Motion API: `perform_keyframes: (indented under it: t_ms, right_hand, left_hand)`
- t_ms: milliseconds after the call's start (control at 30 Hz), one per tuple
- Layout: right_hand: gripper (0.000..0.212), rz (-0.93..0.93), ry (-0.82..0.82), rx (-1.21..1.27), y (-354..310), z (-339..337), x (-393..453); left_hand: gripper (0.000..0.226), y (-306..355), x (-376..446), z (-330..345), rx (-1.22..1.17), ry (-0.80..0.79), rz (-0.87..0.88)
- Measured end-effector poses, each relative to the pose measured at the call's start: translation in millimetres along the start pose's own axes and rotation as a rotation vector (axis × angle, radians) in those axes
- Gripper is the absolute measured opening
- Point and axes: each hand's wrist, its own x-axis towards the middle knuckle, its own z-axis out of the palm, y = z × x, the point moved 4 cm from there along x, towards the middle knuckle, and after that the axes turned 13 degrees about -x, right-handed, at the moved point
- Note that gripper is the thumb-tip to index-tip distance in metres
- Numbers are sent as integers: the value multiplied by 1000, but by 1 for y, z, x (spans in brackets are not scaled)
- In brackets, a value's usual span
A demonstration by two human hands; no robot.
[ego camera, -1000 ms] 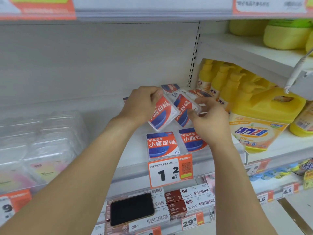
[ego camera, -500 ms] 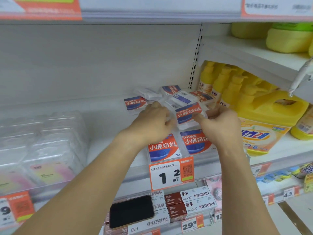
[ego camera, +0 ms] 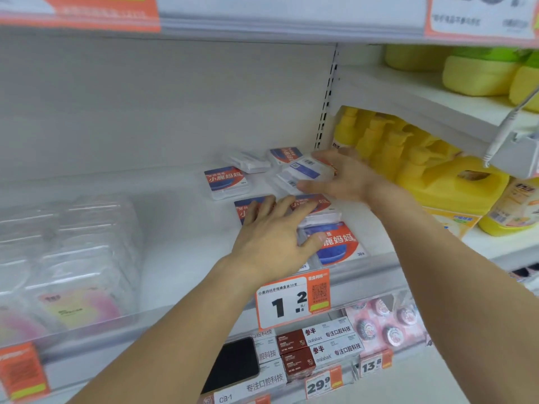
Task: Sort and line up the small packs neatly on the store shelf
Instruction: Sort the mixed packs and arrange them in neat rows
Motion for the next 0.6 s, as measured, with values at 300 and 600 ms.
perform_keyframes:
  t_ms: [300, 600]
  right_hand:
    - [106, -100, -169, -217, -27, 22, 67]
    - [78, -262, -28, -24, -47, 11, 60]
  left_hand:
    - [63, -4, 2, 5, 14, -29, -29]
    - [62, -3, 1, 4, 3, -19, -23]
